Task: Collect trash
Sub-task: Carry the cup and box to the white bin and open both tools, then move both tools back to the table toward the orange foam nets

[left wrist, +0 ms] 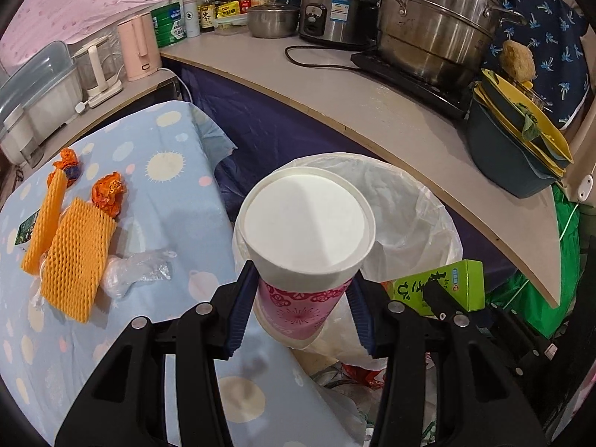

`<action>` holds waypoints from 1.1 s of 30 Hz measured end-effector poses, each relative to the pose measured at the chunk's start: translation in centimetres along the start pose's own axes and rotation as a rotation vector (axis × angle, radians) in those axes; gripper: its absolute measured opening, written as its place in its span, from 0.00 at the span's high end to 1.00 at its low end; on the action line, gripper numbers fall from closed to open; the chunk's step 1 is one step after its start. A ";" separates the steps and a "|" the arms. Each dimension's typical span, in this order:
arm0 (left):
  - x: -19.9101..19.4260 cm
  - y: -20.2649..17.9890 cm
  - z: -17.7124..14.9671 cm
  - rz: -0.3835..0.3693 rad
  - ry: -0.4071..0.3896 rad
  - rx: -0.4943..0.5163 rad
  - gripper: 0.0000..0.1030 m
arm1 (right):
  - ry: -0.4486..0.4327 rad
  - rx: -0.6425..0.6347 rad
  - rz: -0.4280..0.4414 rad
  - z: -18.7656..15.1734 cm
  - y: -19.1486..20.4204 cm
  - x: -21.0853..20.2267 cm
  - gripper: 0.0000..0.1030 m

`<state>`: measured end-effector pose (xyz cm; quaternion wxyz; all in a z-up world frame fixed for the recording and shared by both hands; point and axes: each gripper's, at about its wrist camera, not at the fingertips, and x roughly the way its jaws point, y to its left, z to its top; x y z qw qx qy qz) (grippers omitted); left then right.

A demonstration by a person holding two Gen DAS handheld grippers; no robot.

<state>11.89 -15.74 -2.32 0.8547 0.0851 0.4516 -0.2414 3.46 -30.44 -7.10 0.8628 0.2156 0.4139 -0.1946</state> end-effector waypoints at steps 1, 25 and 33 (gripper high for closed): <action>0.2 -0.2 0.1 0.004 0.000 0.003 0.56 | -0.003 0.001 -0.002 0.1 -0.1 0.0 0.73; -0.3 -1.5 2.0 0.037 -0.041 -0.008 0.16 | -0.125 0.050 0.006 1.2 -0.8 -5.1 0.44; -2.2 0.4 1.5 0.032 -0.052 -0.055 0.14 | -0.137 0.018 0.021 0.9 0.9 -6.1 0.42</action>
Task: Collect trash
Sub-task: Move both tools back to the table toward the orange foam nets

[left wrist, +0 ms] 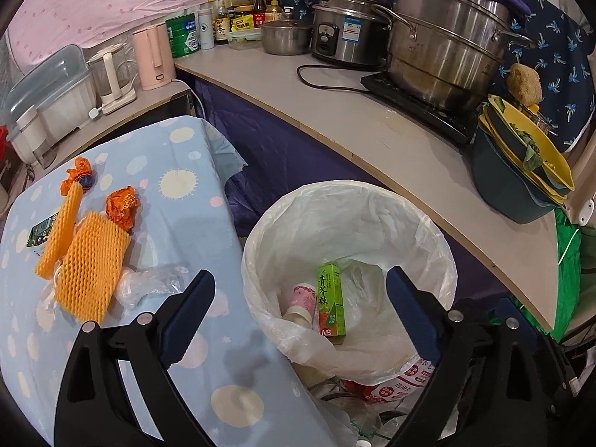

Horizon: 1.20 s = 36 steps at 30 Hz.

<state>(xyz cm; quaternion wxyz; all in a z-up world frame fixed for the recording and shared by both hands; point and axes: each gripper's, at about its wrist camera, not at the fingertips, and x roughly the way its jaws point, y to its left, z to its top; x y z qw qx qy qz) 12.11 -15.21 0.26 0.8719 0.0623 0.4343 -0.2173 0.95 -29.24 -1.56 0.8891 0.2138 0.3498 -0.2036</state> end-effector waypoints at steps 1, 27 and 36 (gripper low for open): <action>-0.2 0.3 0.0 0.001 -0.001 -0.007 0.14 | 0.001 -0.005 0.003 0.0 0.2 0.0 0.42; -3.5 19.1 -3.8 0.196 0.005 -0.348 0.12 | 0.092 -0.236 0.149 -4.2 13.6 1.6 0.42; -2.3 25.5 -3.9 0.234 0.019 -0.439 0.12 | 0.139 -0.315 0.185 -5.8 17.9 3.2 0.42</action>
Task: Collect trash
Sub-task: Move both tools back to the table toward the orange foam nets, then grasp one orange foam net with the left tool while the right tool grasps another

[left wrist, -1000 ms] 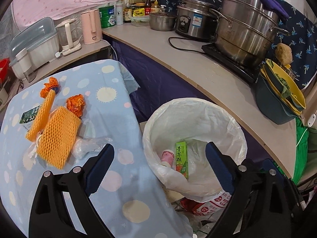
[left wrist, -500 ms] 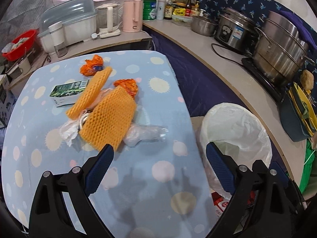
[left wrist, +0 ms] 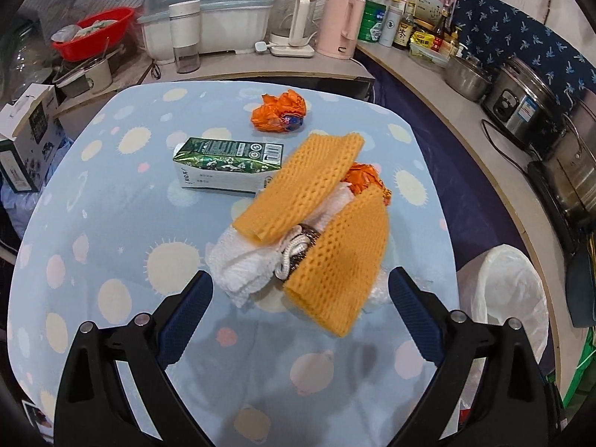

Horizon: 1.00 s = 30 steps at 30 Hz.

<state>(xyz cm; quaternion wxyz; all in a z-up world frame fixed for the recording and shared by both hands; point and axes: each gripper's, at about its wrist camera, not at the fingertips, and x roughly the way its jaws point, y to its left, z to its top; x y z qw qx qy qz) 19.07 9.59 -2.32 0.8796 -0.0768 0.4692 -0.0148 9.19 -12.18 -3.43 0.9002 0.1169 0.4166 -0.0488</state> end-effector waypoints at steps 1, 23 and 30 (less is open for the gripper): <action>0.4 0.3 0.3 -0.001 0.002 -0.002 0.12 | 0.004 -0.003 0.002 0.1 0.3 0.2 0.42; 5.1 2.2 2.7 -0.084 0.057 0.041 0.82 | 0.073 -0.037 0.055 2.0 5.0 5.2 0.41; 3.4 3.3 2.2 -0.114 0.035 0.045 0.86 | 0.101 -0.049 0.125 2.1 7.5 6.2 0.41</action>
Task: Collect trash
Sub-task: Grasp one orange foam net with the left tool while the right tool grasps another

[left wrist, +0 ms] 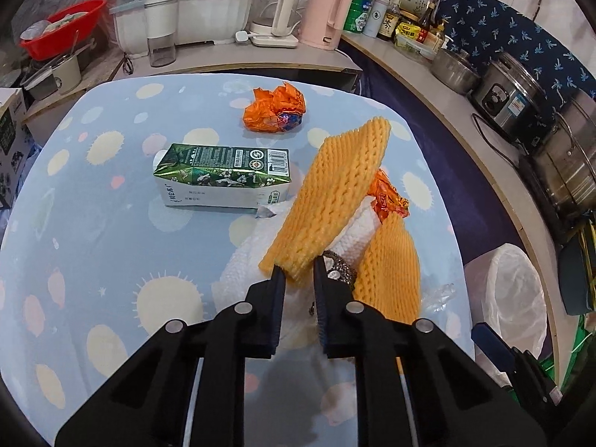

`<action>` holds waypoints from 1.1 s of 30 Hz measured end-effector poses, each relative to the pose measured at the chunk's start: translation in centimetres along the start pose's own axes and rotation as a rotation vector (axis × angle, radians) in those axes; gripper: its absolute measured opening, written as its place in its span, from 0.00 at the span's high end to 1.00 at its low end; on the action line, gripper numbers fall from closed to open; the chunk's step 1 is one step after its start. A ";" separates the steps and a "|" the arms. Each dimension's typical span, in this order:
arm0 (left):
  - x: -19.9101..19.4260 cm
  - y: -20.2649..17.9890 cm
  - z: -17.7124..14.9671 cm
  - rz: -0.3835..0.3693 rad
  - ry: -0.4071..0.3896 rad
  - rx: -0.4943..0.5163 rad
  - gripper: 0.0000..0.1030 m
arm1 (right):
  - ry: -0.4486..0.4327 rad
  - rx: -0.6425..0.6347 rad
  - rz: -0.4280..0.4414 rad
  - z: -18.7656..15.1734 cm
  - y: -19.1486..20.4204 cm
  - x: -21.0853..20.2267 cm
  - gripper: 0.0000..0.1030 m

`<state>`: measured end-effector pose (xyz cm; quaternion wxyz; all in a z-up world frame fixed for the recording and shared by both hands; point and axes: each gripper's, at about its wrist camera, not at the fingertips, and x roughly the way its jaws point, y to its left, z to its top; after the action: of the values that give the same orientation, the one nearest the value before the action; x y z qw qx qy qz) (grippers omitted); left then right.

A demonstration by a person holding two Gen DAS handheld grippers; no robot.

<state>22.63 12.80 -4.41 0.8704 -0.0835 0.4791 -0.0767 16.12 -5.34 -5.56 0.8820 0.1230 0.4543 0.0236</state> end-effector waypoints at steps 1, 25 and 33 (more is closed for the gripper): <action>-0.2 0.2 -0.1 -0.001 -0.002 -0.002 0.87 | 0.004 -0.005 0.003 -0.1 0.3 0.2 0.41; -4.2 4.5 -4.5 0.016 0.006 -0.057 0.89 | 0.078 0.029 0.117 -1.8 1.8 2.3 0.97; -5.6 4.5 -6.0 0.019 -0.001 -0.057 0.89 | 0.088 0.076 0.140 -2.6 0.8 1.5 0.79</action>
<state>14.80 17.94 -3.92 0.8685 -0.1040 0.4815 -0.0548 14.96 -3.80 -7.96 0.8520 0.1866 0.4836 0.0733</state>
